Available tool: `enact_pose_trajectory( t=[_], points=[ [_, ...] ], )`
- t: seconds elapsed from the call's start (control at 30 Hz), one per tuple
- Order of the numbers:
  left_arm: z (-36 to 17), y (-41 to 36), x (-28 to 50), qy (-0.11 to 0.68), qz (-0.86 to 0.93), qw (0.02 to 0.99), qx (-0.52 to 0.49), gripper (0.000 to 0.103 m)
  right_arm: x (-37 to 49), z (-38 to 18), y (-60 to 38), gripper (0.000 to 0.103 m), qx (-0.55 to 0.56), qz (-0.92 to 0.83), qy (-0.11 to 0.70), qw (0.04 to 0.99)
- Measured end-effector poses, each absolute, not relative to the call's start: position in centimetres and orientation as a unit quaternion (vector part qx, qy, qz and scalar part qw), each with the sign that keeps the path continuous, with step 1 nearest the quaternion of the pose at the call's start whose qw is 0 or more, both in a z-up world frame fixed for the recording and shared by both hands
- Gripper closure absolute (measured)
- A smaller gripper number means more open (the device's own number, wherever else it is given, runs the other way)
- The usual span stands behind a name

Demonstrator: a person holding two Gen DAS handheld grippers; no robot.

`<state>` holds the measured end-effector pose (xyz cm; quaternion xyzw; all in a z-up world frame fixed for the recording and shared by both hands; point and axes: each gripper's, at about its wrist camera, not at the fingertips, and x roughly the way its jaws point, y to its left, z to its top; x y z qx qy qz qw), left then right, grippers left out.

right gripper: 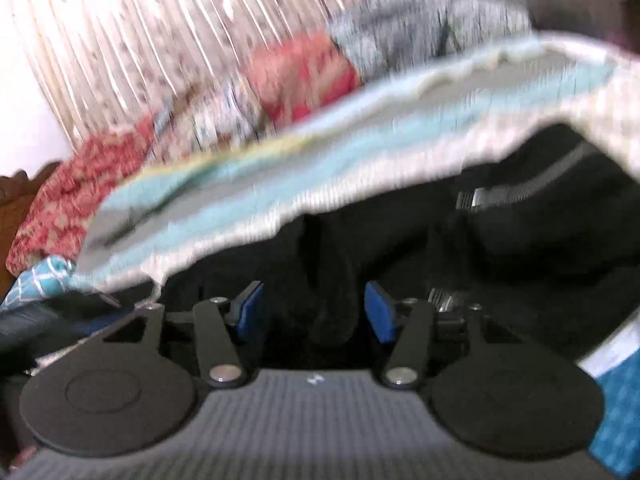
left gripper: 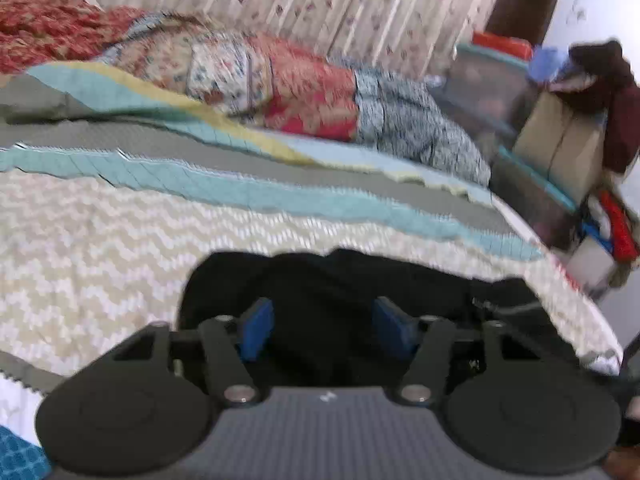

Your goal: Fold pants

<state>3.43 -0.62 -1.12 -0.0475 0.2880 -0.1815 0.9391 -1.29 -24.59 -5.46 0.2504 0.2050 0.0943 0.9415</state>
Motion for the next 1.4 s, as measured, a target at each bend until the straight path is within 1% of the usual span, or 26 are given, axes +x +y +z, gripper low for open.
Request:
enact_pose_trajectory(
  t=[0.03,0.1,0.13,0.17,0.2,0.23,0.3,0.33,0.4,0.43,0.47,0.57,0.7,0.77,0.8,0.9,1.0,1.07,1.1,1.17,1.2,1.27,1.3,1.33,1.37,1.4],
  points=[
    [-1.7,-0.9,3.9,0.301,-0.18,0.935,-0.045,0.058,-1.5,-5.4,-24.7,0.066,0.25,0.105,0.194,0.943],
    [-3.2,-1.3,4.8,0.332,-0.172,0.927,-0.038,0.059,-0.9,-5.5,-23.6,0.076,0.243,0.131,0.198,0.941],
    [-4.0,-1.6,5.2,0.347,-0.162,0.923,-0.027,0.059,-0.5,-6.1,-23.2,0.079,0.236,0.143,0.212,0.938],
    [-5.0,-1.9,5.7,0.369,-0.143,0.918,-0.004,0.058,-0.1,-6.8,-23.1,0.079,0.234,0.146,0.225,0.935],
    [-6.1,-2.1,6.1,0.385,-0.125,0.914,0.026,0.058,0.7,-7.8,-23.0,0.079,0.234,0.141,0.246,0.93],
    [-6.7,-2.1,6.0,0.377,-0.126,0.916,0.046,0.058,1.5,-8.7,-23.0,0.073,0.241,0.134,0.27,0.923],
    [-6.9,-2.4,5.7,0.365,-0.129,0.919,0.076,0.057,2.7,-11.0,-24.6,0.073,0.29,0.139,0.296,0.899],
    [-6.8,-2.6,5.7,0.367,-0.125,0.918,0.081,0.057,3.1,-11.2,-25.3,0.073,0.31,0.149,0.301,0.889],
    [-6.2,-3.1,5.7,0.376,-0.116,0.915,0.088,0.057,3.3,-10.2,-25.7,0.072,0.305,0.161,0.311,0.886],
    [-5.7,-3.3,5.6,0.381,-0.113,0.914,0.084,0.057,3.1,-9.4,-26.0,0.069,0.3,0.164,0.308,0.888],
    [-5.1,-3.3,5.4,0.384,-0.111,0.913,0.077,0.057,2.4,-8.6,-26.5,0.068,0.304,0.162,0.29,0.893],
    [-3.3,-3.2,4.7,0.376,-0.131,0.917,0.037,0.057,-0.8,-7.1,-30.2,0.061,0.334,0.136,0.2,0.911],
    [-1.3,-5.1,4.9,0.364,-0.169,0.916,0.012,0.057,-3.8,-7.5,-36.6,0.055,0.348,0.01,0.122,0.93],
    [-1.0,-6.8,5.7,0.368,-0.19,0.91,0.0,0.057,-4.6,-8.4,-39.3,0.046,0.366,-0.038,0.101,0.924],
    [-1.0,-7.8,6.3,0.374,-0.2,0.906,-0.005,0.057,-4.7,-9.1,-40.7,0.041,0.379,-0.06,0.1,0.918],
    [-2.3,-10.6,8.1,0.396,-0.209,0.894,0.004,0.057,-4.2,-11.3,-42.8,0.041,0.427,-0.081,0.113,0.894],
    [-5.0,-13.0,9.5,0.414,-0.181,0.89,0.069,0.058,-3.9,-13.5,-43.9,0.041,0.469,-0.066,0.13,0.871],
    [-5.9,-14.3,9.2,0.394,-0.173,0.894,0.127,0.057,-2.7,-13.9,-43.5,0.041,0.478,-0.048,0.144,0.865],
    [-6.0,-14.8,9.0,0.393,-0.168,0.893,0.145,0.057,-2.3,-14.0,-43.3,0.043,0.474,-0.037,0.148,0.867],
    [-5.5,-15.3,8.9,0.399,-0.158,0.89,0.155,0.057,-2.1,-13.6,-42.9,0.078,0.463,-0.008,0.165,0.871],
    [-4.9,-15.2,9.1,0.408,-0.156,0.888,0.144,0.055,-2.4,-13.5,-42.8,0.081,0.462,0.002,0.177,0.869],
    [-3.0,-14.5,9.3,0.429,-0.168,0.885,0.075,0.053,-3.6,-12.8,-42.6,0.083,0.441,0.008,0.174,0.88],
    [-1.8,-14.1,9.3,0.436,-0.185,0.88,0.028,0.048,-3.9,-12.0,-42.1,0.083,0.423,0.014,0.167,0.89],
    [-0.7,-13.9,9.4,0.439,-0.202,0.876,-0.011,0.036,-4.2,-11.1,-41.4,0.083,0.402,0.019,0.161,0.901],
    [0.3,-14.2,9.5,0.437,-0.215,0.873,-0.033,0.029,-4.4,-10.2,-40.5,0.083,0.375,0.025,0.156,0.914],
    [1.4,-14.9,9.3,0.43,-0.226,0.873,-0.043,0.017,-4.3,-9.5,-39.5,0.083,0.35,0.03,0.152,0.924]
  ],
)
